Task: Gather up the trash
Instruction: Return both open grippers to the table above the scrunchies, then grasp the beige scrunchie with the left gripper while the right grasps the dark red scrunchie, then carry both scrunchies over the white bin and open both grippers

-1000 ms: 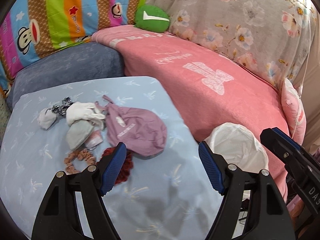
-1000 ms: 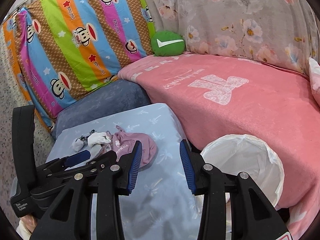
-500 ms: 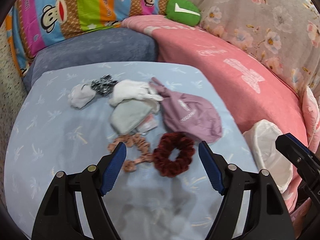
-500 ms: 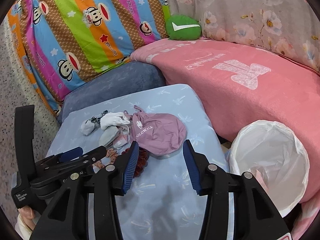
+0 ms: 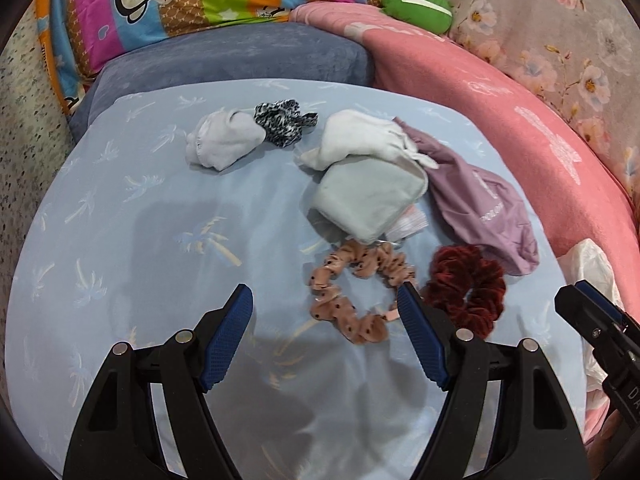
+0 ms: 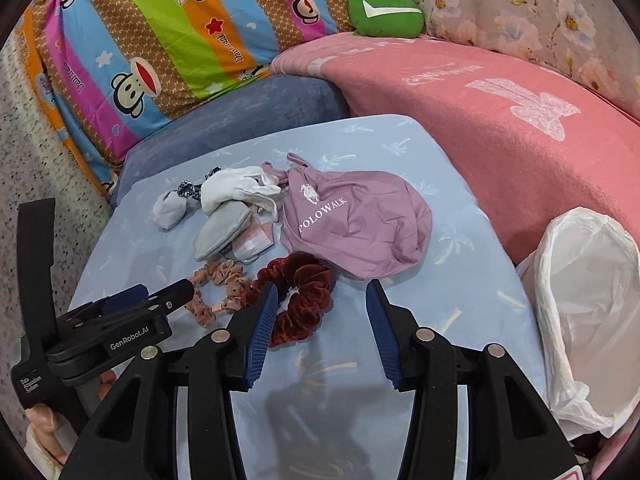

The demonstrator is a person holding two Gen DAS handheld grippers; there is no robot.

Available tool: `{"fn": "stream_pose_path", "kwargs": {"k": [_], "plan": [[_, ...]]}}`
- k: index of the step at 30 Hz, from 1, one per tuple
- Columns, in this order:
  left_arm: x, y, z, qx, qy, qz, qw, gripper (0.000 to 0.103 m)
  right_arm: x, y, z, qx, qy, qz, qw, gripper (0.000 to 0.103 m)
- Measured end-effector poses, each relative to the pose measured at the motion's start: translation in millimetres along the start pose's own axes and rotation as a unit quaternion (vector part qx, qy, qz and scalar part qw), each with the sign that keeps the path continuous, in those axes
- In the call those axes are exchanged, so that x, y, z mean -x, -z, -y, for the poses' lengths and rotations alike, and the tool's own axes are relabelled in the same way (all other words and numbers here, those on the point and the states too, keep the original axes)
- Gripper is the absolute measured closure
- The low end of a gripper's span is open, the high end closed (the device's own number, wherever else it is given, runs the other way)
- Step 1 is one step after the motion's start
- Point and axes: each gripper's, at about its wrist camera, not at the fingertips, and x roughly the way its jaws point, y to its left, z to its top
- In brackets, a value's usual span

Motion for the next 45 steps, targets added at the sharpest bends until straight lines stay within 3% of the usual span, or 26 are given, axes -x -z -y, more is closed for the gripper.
{"fn": "stream_pose_path", "kwargs": {"k": [13,18,22,24,25,31,45], "plan": [[-26,1,-6,-0.005,-0.001,-0.015,0.9999,0.036,-50,6,-9,-0.001,0.008,-0.040,0.999,0.057],[-26,-1,-6,-0.007,-0.001,-0.013,0.9999,0.054,-60,11,-12,-0.001,0.007,-0.049,0.999,0.058],[-27,-2,-1,-0.012,-0.001,-0.017,0.9998,0.072,-62,15,-13,-0.002,-0.001,-0.054,0.999,0.072],[-28,-1,1,-0.016,-0.004,-0.020,0.9997,0.088,-61,17,-14,0.000,-0.005,-0.056,0.998,0.080],[-28,-1,3,-0.016,-0.004,-0.022,0.9996,0.089,-60,17,-16,0.002,-0.006,-0.056,0.998,0.083],[-8,1,13,-0.021,0.009,-0.013,0.9996,0.095,-33,17,-11,-0.001,-0.012,-0.036,0.999,0.088],[75,-13,78,-0.075,0.052,0.069,0.9934,0.095,88,-18,20,-0.014,-0.014,0.082,0.996,0.089]]}}
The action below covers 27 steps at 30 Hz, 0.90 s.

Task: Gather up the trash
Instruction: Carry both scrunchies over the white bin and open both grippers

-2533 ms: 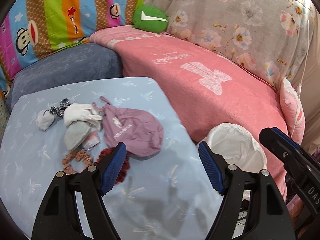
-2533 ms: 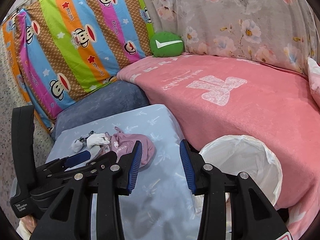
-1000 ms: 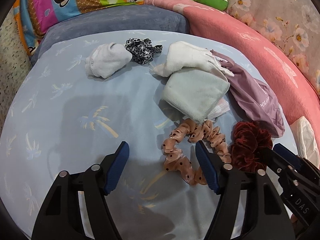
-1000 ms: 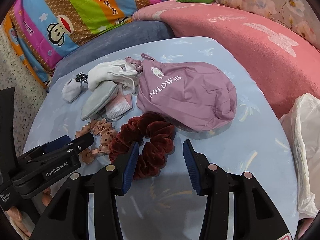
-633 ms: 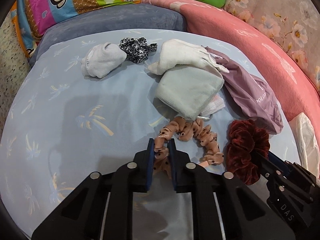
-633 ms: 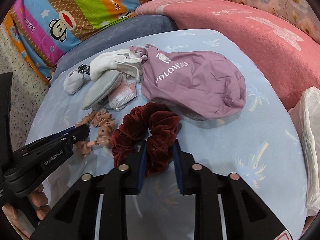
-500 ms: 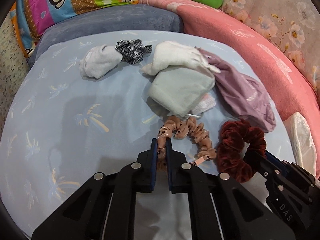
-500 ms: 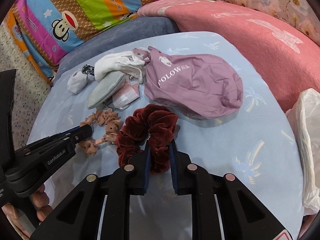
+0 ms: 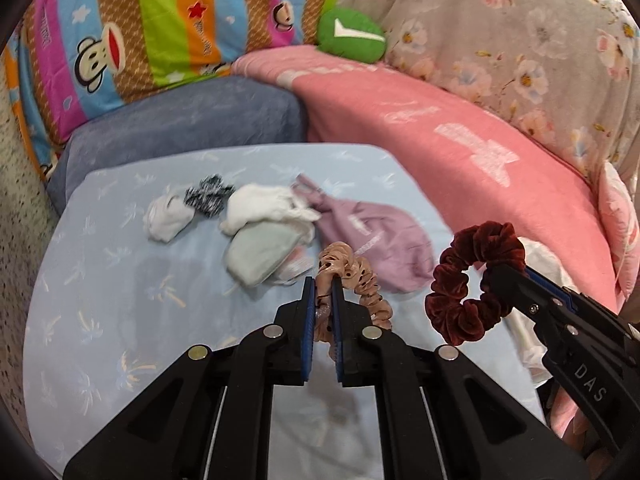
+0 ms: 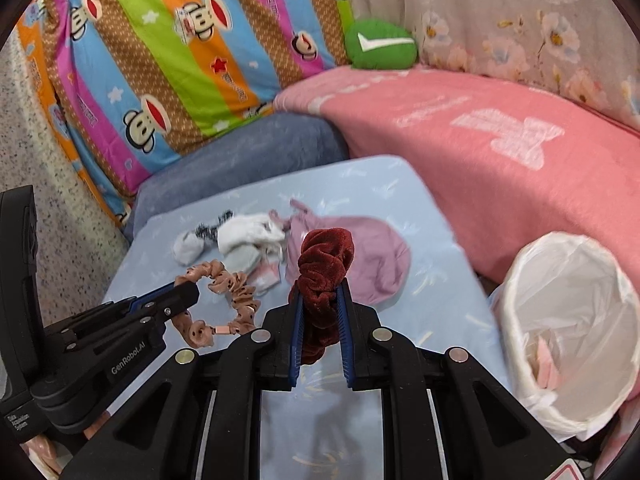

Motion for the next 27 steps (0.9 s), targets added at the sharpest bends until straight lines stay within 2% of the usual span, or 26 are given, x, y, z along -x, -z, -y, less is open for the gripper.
{"fn": "stream_pose_path", "kwargs": {"k": [12,27], "plan": [[31,-20,87,-0.054,0.049,0.040,0.9965,0.095,85,-34,62,-0.026,0.031,0.082,0.996,0.089],[23,-18,183,-0.115,0.103,0.035,0.9873,0.095,135,-27,153,-0.075,0.088,0.109,0.987,0.088]]}}
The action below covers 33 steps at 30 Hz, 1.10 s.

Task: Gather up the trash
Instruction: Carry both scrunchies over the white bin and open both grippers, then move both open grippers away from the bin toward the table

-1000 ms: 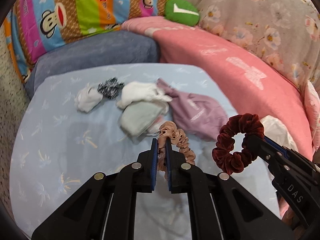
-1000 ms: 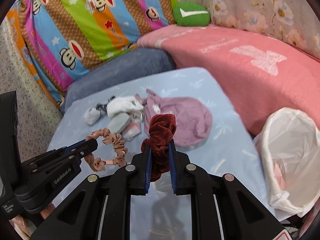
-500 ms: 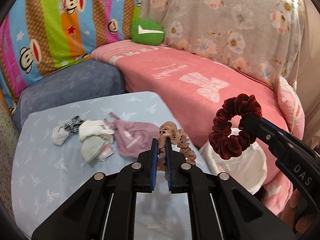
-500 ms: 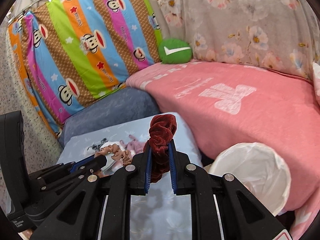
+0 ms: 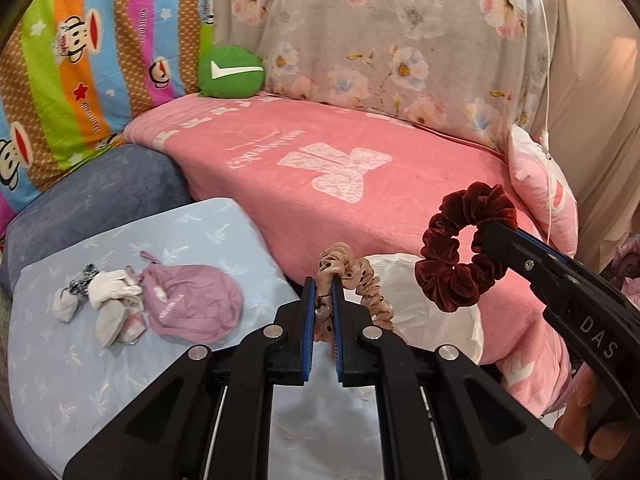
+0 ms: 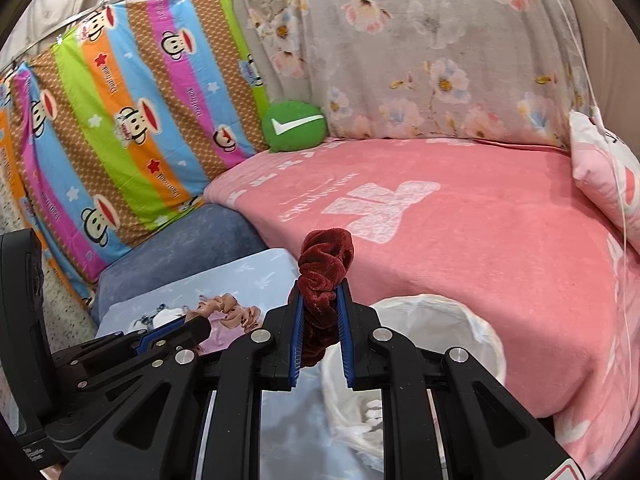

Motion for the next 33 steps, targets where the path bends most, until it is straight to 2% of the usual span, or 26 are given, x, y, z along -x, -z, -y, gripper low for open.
{"fn": "stream_pose_path", "kwargs": {"k": [6,8,10,12,14,21,33], "plan": [[-13,-5,25,-0.009,0.028,0.002,0.9996,0.092,2,-1,23,-0.008,0.017,0.003,1.000,0.083],[-18,-7,33,-0.012,0.034,0.005,0.9993,0.088,3,-1,30,-0.011,0.023,0.006,1.000,0.082],[-23,-8,38,-0.015,0.039,0.006,0.9991,0.076,3,-2,35,-0.012,0.029,0.008,0.999,0.079],[-26,-7,43,-0.022,0.031,0.004,0.9993,0.055,5,-2,39,-0.014,0.032,0.012,0.999,0.075],[-27,-5,46,-0.027,0.016,0.009,0.9995,0.047,8,0,40,-0.017,0.033,0.016,0.999,0.070],[-30,-3,44,-0.027,-0.002,0.003,0.9996,0.047,7,0,41,-0.019,0.027,0.013,0.999,0.070],[-23,1,25,-0.019,-0.021,0.004,0.9996,0.047,1,5,20,-0.006,0.016,0.002,1.000,0.068]]}}
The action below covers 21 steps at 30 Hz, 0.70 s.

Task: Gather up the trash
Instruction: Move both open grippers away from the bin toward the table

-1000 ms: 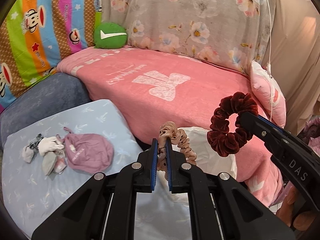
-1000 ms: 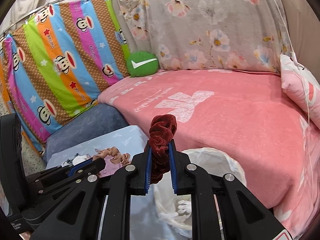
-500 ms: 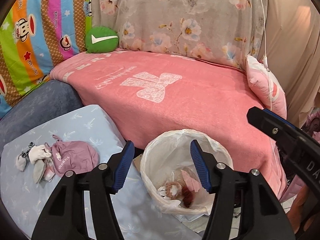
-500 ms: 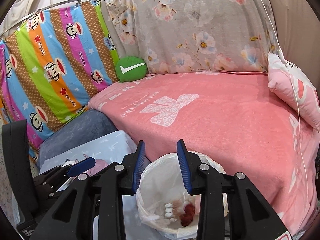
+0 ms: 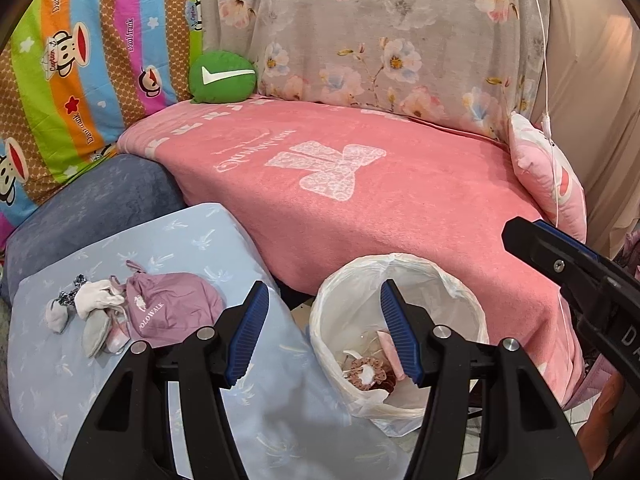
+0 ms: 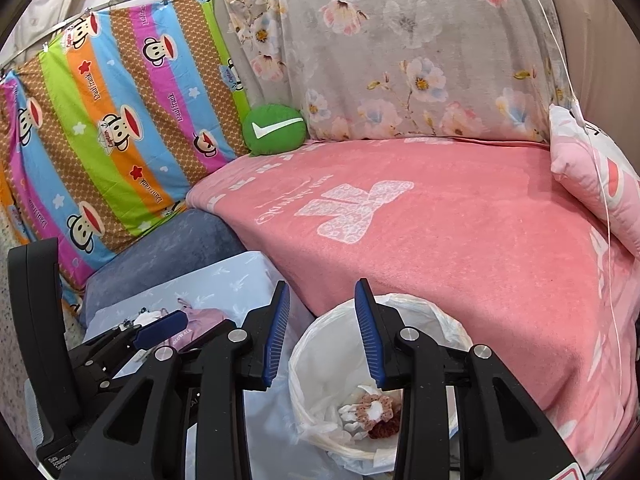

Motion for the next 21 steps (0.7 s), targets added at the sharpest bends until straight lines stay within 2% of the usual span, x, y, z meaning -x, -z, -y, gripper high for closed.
{"fn": "stream_pose_path", "kwargs": {"k": [8,17,21], "plan": [[3,5,-20,0.012,-0.014,-0.005,0.9998,0.047,-5,6,-18,0.010,-0.008,-0.008,1.000,0.064],[7,14,-56,0.040,-0.033,-0.014,0.9986,0.047,-18,16,-50,0.029,-0.025,-0.027,0.999,0.064],[8,19,-75,0.053,-0.047,-0.017,0.9974,0.041,-25,20,-65,0.037,-0.033,-0.035,0.998,0.064]]}}
